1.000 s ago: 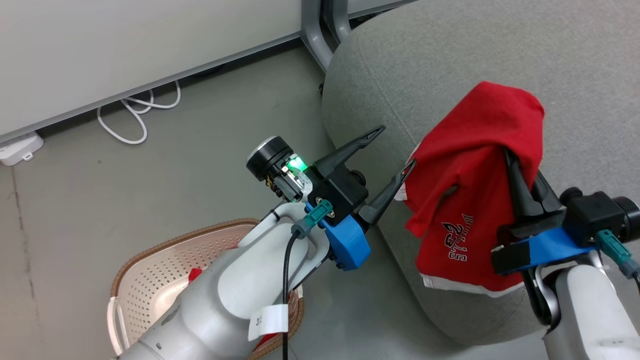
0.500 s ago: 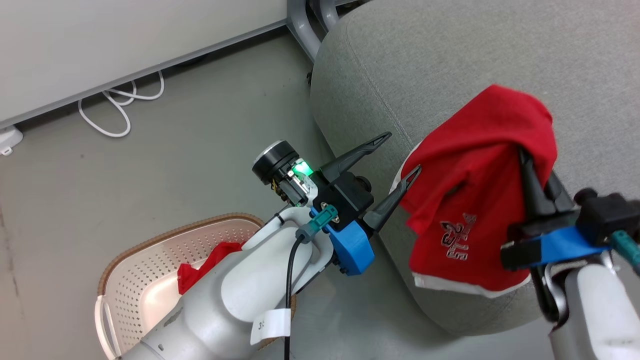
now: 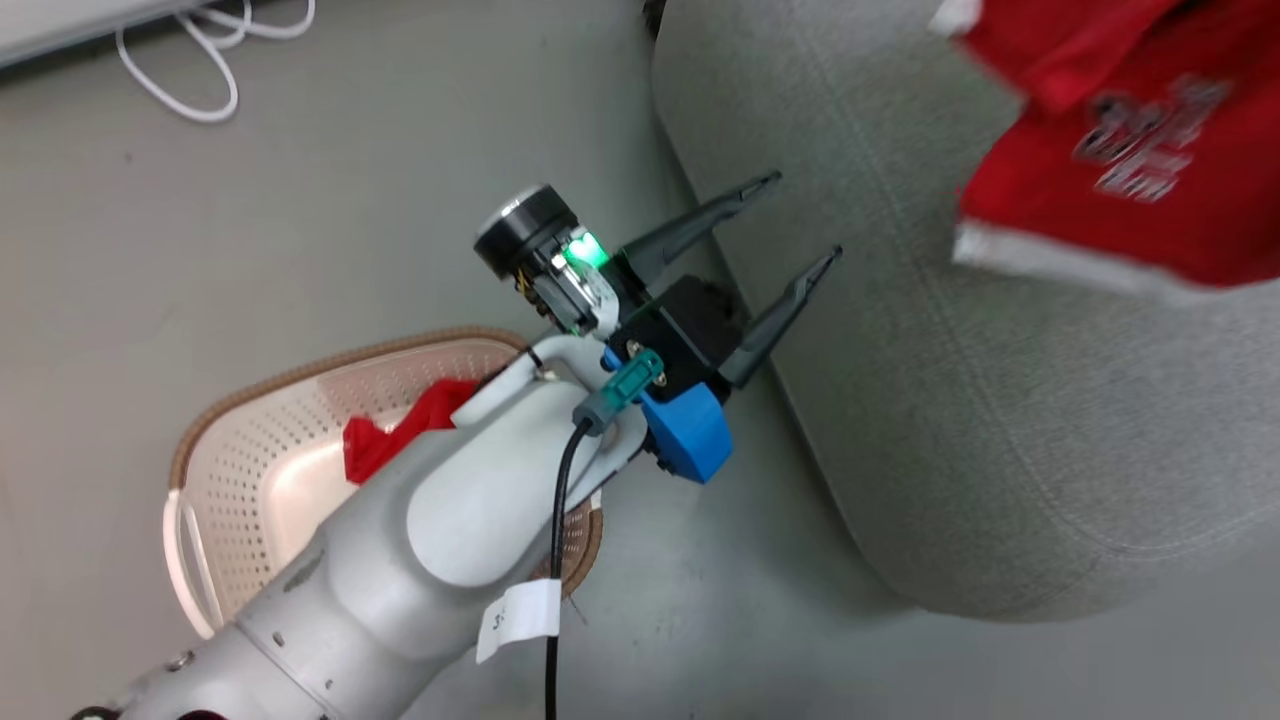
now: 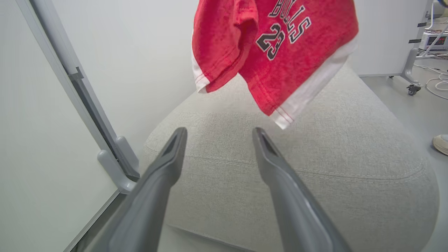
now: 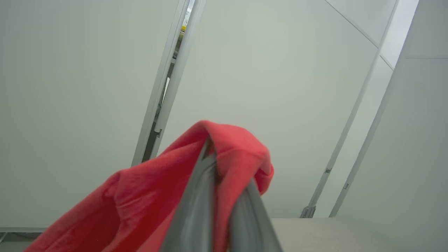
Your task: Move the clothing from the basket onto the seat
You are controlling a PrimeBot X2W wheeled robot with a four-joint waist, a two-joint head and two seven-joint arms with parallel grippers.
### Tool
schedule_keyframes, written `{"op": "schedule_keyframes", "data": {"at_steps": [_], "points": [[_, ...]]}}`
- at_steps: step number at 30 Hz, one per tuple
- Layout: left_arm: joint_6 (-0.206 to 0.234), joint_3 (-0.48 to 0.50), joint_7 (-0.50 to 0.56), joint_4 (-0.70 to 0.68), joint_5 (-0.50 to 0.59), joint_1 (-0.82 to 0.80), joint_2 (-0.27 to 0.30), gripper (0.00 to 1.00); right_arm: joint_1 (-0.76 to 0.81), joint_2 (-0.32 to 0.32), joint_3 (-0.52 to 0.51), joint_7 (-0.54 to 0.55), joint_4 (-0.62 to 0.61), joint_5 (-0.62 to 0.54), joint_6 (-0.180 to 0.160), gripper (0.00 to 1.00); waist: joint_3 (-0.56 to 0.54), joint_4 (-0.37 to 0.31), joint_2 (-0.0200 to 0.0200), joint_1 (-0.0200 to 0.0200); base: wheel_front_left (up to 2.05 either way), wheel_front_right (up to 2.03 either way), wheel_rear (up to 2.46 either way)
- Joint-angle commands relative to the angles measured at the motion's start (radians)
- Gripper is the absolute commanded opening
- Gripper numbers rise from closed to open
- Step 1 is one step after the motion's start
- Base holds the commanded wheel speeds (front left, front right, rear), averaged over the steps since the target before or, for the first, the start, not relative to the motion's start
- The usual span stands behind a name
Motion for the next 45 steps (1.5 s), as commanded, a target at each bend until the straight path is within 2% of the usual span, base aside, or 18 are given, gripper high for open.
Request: {"op": "schedule_keyframes", "data": {"at_steps": [1,6,7,10,14,20,30,31,32,33,38,45], "points": [[0.008,0.004,0.006,-0.014,0.012,-0.036,0.013,1.0,-0.067,-0.034,-0.058,-0.004,0.005,0.004,0.0,0.0,0.094,0.037,0.0,-0.0001,0.0,0.0,0.0],[0.011,0.01,0.018,-0.051,0.03,-0.095,0.035,1.0,-0.185,-0.111,-0.206,-0.004,0.048,0.012,0.0,0.0,0.195,0.068,0.0,-0.0001,0.0,0.0,0.0],[0.011,0.01,0.018,-0.051,0.03,-0.095,0.035,1.0,-0.185,-0.111,-0.206,-0.004,0.048,0.012,0.0,0.0,0.195,0.068,0.0,-0.0001,0.0,0.0,0.0],[0.015,0.013,0.025,-0.08,0.042,-0.132,0.045,1.0,-0.228,-0.173,-0.27,-0.004,0.126,0.007,0.0,0.0,0.255,0.084,0.0,-0.0001,0.0,0.0,0.0],[0.019,0.014,0.029,-0.101,0.05,-0.155,0.057,1.0,-0.242,-0.198,-0.297,-0.004,0.212,0.001,0.0,0.0,0.299,0.091,0.0,-0.0001,0.0,0.0,0.0],[0.025,0.008,0.031,-0.114,0.052,-0.163,0.061,1.0,-0.24,-0.168,-0.293,-0.004,0.323,-0.008,0.0,0.0,0.333,0.096,0.0,-0.0001,0.0,0.0,0.0],[0.028,-0.005,0.028,-0.11,0.042,-0.157,0.068,1.0,-0.185,-0.116,-0.297,-0.004,0.439,-0.01,0.0,0.0,0.333,0.101,0.0,-0.0001,0.0,0.0,0.0],[0.029,-0.005,0.027,-0.108,0.04,-0.155,0.069,1.0,-0.177,-0.11,-0.3,-0.004,0.438,-0.009,0.0,0.07,0.329,0.099,0.0,-0.0001,0.0,0.0,0.0],[0.03,-0.005,0.027,-0.108,0.039,-0.153,0.07,1.0,-0.168,-0.105,-0.304,-0.004,0.434,-0.007,0.0,0.46,0.324,0.097,0.0,-0.0001,0.0,0.0,0.0],[0.032,-0.004,0.026,-0.106,0.038,-0.15,0.072,1.0,-0.161,-0.1,-0.308,-0.004,0.43,-0.007,0.0,1.0,0.318,0.096,0.0,-0.0001,0.0,0.0,0.0],[0.043,-0.003,0.01,-0.097,0.022,-0.122,0.056,1.0,-0.079,-0.08,-0.318,-0.004,0.367,-0.001,0.0,1.0,0.262,0.096,0.0,-0.0001,0.0,0.0,0.0],[0.068,0.03,-0.007,-0.071,-0.017,-0.041,0.04,1.0,0.104,-0.045,-0.314,-0.004,0.203,-0.016,0.0,1.0,0.126,0.108,0.0,-0.0001,0.0,0.0,0.0]]}}
